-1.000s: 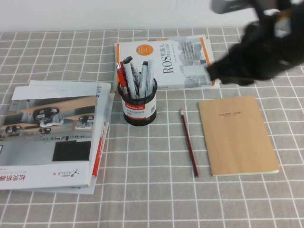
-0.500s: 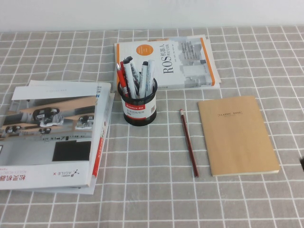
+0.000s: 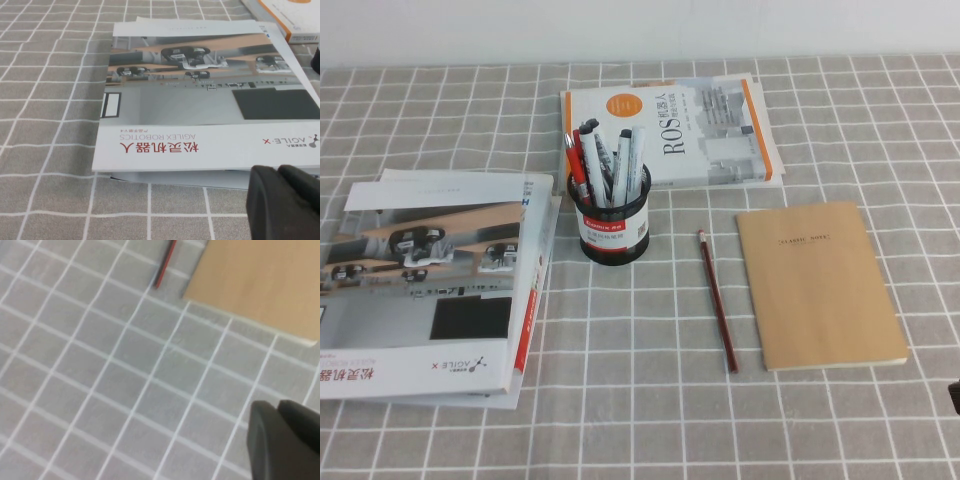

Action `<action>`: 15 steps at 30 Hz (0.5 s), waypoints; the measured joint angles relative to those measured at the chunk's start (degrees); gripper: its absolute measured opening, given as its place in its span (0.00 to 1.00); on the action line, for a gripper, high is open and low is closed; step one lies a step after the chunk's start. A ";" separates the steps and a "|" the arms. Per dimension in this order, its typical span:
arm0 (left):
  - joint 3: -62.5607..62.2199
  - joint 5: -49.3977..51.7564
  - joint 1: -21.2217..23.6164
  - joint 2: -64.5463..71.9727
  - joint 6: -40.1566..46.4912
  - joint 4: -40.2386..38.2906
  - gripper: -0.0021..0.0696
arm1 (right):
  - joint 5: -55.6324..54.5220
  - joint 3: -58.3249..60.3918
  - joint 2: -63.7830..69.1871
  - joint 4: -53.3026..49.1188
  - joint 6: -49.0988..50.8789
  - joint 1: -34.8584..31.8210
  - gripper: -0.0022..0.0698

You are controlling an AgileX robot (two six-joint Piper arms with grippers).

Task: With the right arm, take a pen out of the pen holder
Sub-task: 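Take a marker out of the pen holder and lay it on the table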

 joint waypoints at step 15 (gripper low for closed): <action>0.00 0.00 0.00 0.00 0.00 0.00 0.02 | -30.25 28.49 -22.66 9.10 -0.07 -26.10 0.01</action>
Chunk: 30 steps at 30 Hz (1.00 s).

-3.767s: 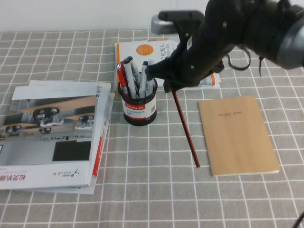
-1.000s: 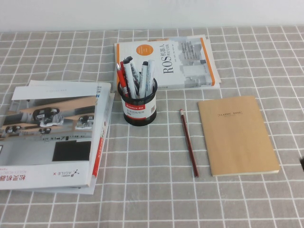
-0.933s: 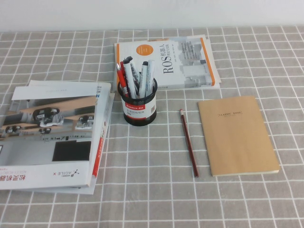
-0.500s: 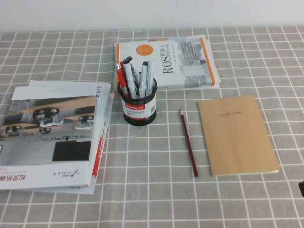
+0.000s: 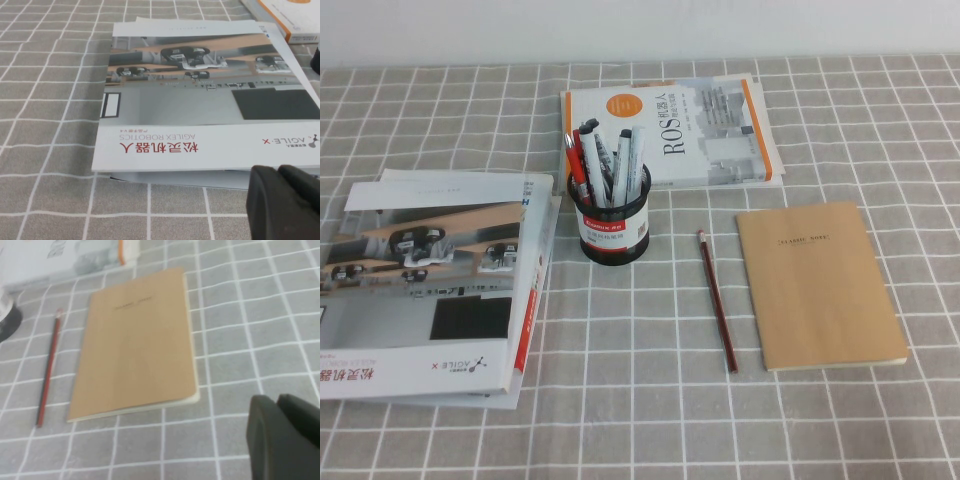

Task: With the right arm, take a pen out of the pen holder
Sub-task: 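Take a marker out of the pen holder and lay it on the table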

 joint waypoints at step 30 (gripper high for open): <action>0.00 0.00 0.00 0.00 0.00 0.00 0.02 | -4.23 12.52 -22.25 -5.49 -3.13 -0.96 0.01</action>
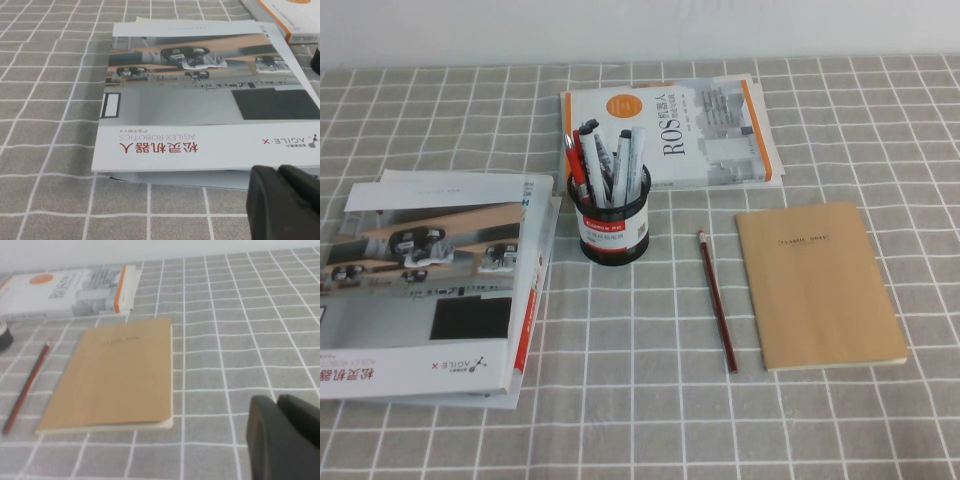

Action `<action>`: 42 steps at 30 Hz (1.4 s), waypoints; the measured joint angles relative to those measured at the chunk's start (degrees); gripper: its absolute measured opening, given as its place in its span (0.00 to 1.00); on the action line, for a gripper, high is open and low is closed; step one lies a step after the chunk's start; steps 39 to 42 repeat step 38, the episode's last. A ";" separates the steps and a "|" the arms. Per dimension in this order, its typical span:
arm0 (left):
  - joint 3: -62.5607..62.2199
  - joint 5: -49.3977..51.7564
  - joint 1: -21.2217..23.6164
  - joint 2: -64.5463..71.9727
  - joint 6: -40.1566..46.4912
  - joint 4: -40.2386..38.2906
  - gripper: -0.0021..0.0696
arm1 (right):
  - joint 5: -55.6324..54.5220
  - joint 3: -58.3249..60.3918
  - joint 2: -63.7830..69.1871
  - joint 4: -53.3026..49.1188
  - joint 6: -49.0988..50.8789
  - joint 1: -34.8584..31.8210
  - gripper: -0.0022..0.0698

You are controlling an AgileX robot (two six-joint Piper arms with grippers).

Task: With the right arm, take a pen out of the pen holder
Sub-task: 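Take a marker out of the pen holder and lay it on the table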

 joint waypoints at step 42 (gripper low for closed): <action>0.00 0.00 0.00 0.00 0.00 0.00 0.02 | 6.89 0.00 0.00 9.19 -16.65 0.00 0.01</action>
